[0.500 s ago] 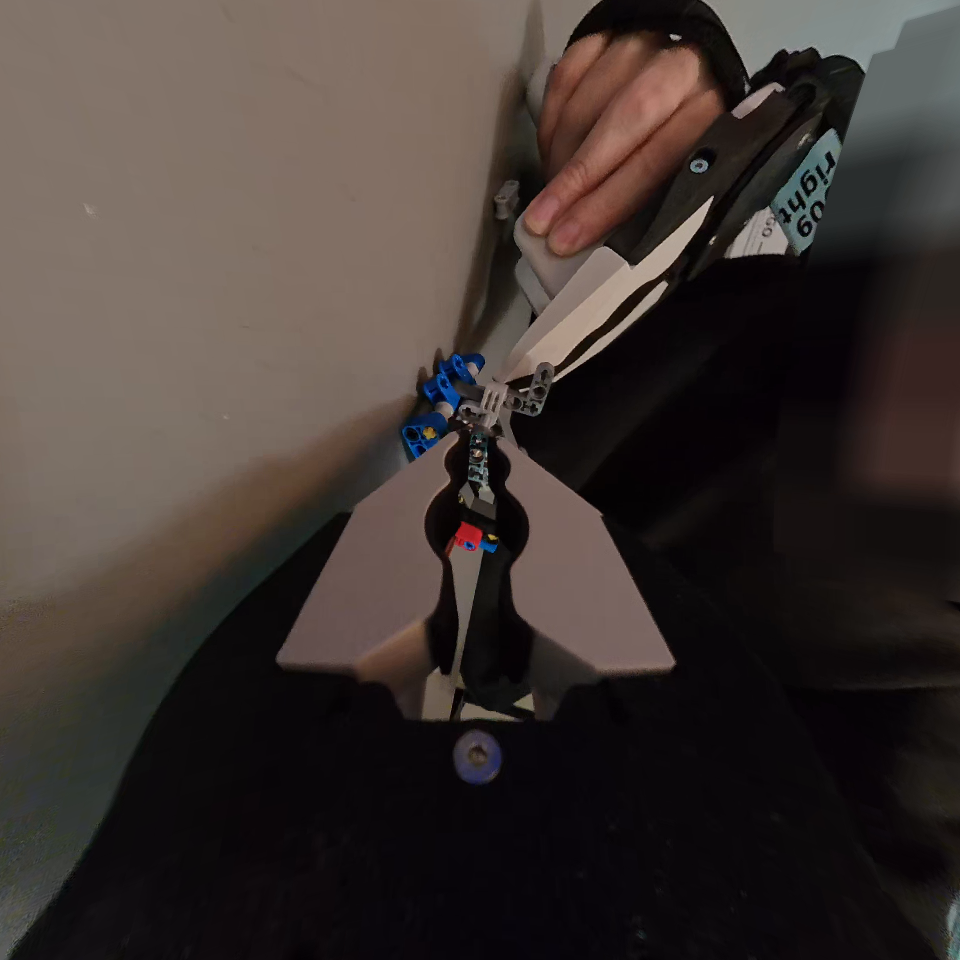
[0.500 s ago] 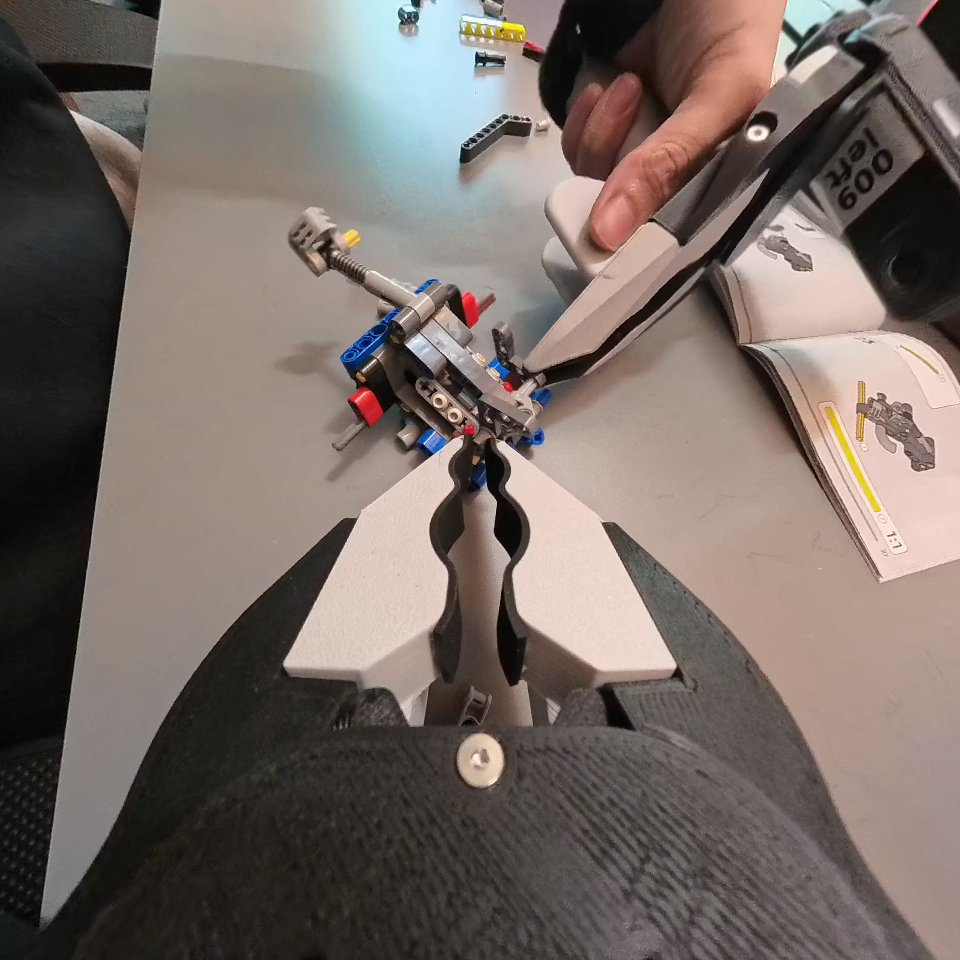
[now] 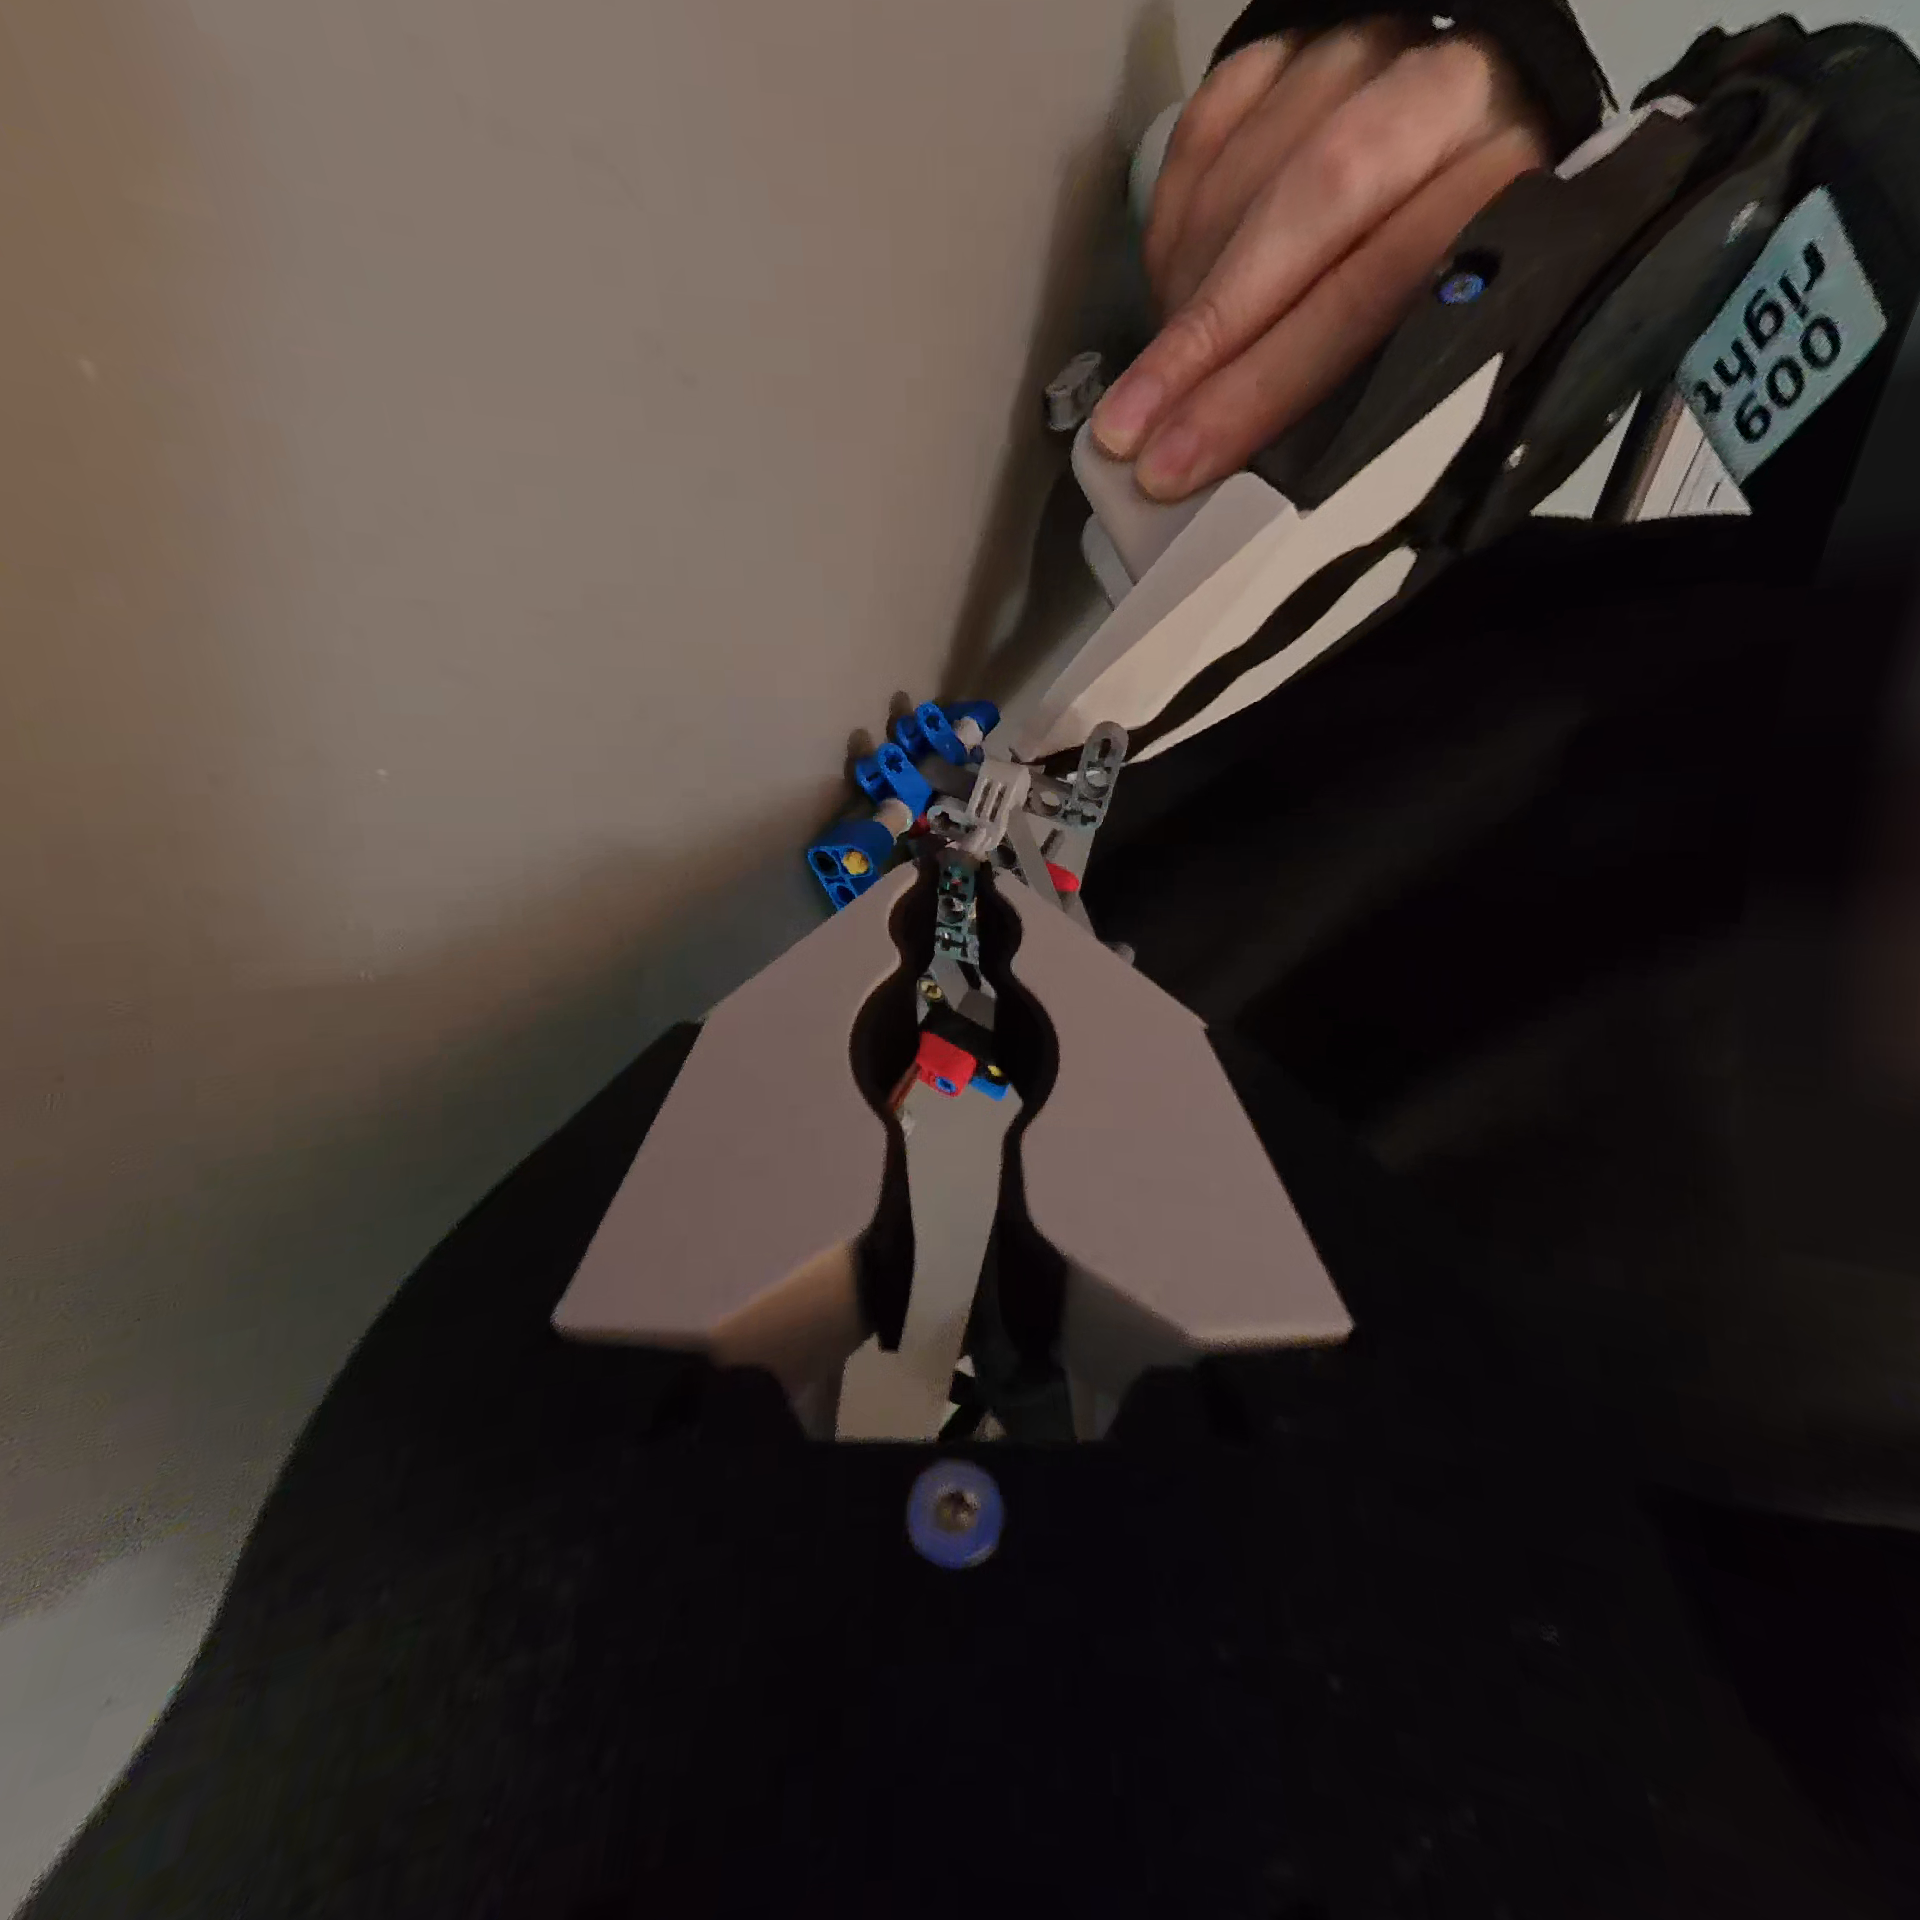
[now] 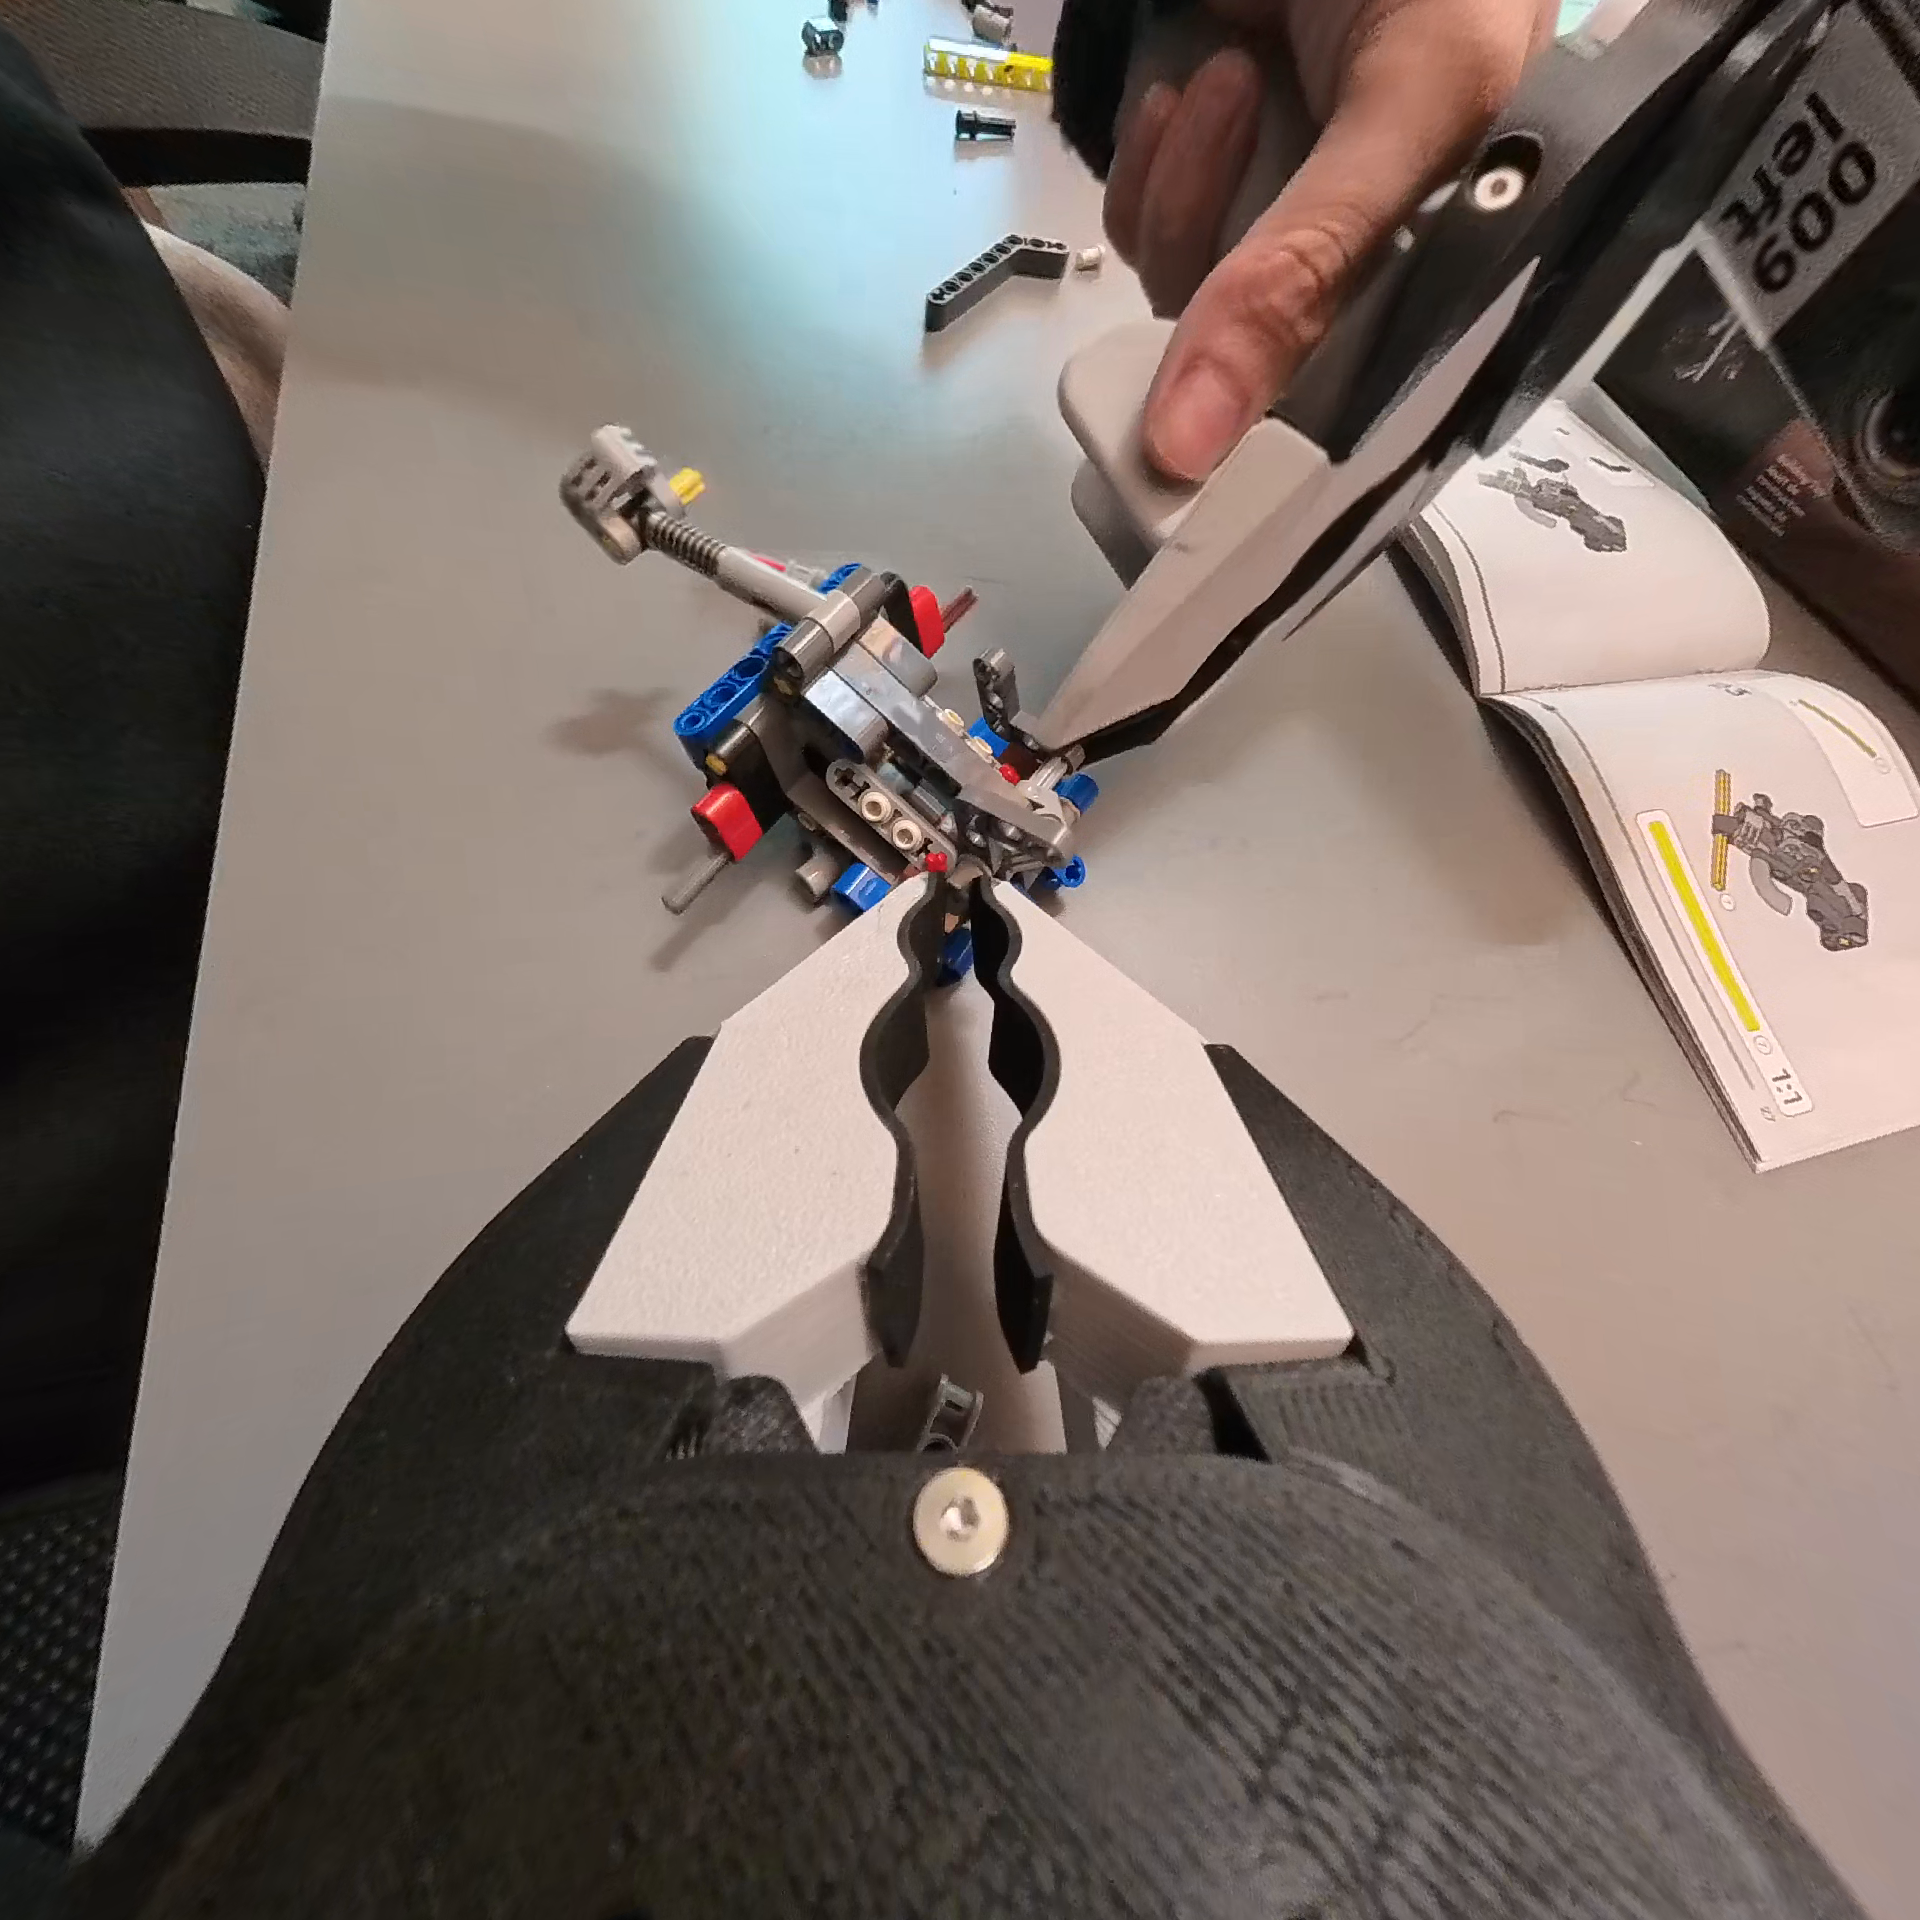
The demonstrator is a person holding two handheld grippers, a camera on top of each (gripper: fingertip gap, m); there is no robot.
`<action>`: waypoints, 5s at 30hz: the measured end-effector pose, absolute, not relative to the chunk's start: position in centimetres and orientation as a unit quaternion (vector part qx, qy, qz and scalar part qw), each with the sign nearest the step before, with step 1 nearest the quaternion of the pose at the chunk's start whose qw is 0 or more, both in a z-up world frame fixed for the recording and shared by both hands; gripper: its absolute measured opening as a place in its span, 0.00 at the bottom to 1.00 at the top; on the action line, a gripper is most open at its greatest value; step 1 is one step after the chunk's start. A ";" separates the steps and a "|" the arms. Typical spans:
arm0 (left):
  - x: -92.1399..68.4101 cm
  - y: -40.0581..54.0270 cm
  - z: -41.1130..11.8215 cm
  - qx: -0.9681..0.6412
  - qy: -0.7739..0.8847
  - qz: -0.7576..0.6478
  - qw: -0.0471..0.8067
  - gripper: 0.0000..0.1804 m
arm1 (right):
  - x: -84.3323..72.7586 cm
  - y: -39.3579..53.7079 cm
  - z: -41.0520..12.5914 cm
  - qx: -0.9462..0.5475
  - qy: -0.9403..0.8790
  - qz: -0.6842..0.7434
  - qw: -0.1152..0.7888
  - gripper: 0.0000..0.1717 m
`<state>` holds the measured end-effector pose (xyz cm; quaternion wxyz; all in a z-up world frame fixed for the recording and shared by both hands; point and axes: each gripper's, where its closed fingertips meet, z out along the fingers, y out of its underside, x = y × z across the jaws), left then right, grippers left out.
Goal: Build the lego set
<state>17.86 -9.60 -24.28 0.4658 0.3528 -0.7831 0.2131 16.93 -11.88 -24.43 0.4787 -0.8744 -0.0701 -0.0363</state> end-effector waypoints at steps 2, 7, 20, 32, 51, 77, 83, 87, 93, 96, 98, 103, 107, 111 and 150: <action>17.8 -9.5 -24.2 0.330 -0.794 0.230 0.456 0.02 | 16.9 -11.9 -24.4 -0.874 -0.071 -0.037 0.479 0.02; 18.2 -9.3 -23.6 0.304 -0.793 0.298 0.436 0.01 | 16.8 -11.9 -24.4 -0.873 -0.074 -0.034 0.481 0.02; 18.3 -9.5 -23.9 0.234 -0.820 0.345 0.392 0.03 | 16.9 -11.8 -24.4 -0.874 -0.070 -0.031 0.480 0.02; 17.8 -9.8 -24.4 0.235 -0.813 0.345 0.406 0.03 | 16.8 -11.9 -24.4 -0.874 -0.070 -0.029 0.480 0.02; 19.7 -7.9 -23.5 0.546 -0.657 0.453 0.256 0.02 | 19.3 -13.6 -21.5 -0.848 -0.015 -0.104 0.519 0.08; 20.7 -1.6 -23.9 0.068 -0.890 0.423 -0.156 0.32 | 17.8 -4.1 -23.5 -0.909 -0.029 -0.247 0.334 0.13; 20.5 -2.4 -24.3 0.057 -0.882 0.450 -0.125 0.31 | 18.4 -4.3 -24.9 -0.925 -0.014 -0.241 0.294 0.03; 20.3 -2.8 -24.2 0.042 -0.878 0.457 -0.136 0.30 | 18.4 -4.3 -24.4 -0.918 0.002 -0.239 0.317 0.02; 19.4 -3.7 -23.4 0.013 -0.864 0.478 -0.158 0.28 | 17.1 -3.9 -22.4 -0.875 0.075 -0.156 0.452 0.01; 18.8 -4.1 -23.6 -0.020 -0.866 0.464 -0.187 0.28 | 16.6 -4.5 -23.0 -0.878 0.089 -0.119 0.454 0.02; 18.7 -4.4 -23.9 -0.036 -0.866 0.452 -0.210 0.28 | 16.4 -4.8 -23.1 -0.883 0.083 -0.116 0.448 0.01; 18.5 -4.7 -24.3 -0.041 -0.871 0.439 -0.215 0.25 | 16.0 -5.4 -22.9 -0.904 0.014 -0.133 0.406 0.02; 18.4 -4.4 -25.0 -0.038 -0.882 0.423 -0.205 0.22 | 16.3 -4.7 -21.0 -0.886 -0.004 -0.152 0.438 0.01; 18.4 -4.2 -25.4 -0.036 -0.887 0.412 -0.206 0.22 | 17.0 -7.2 -22.0 -0.912 0.009 -0.181 0.368 0.00; 14.0 -4.8 -21.6 0.327 -0.765 0.555 0.014 0.02 | 13.9 -4.6 -21.6 -0.896 0.084 -0.111 0.422 0.00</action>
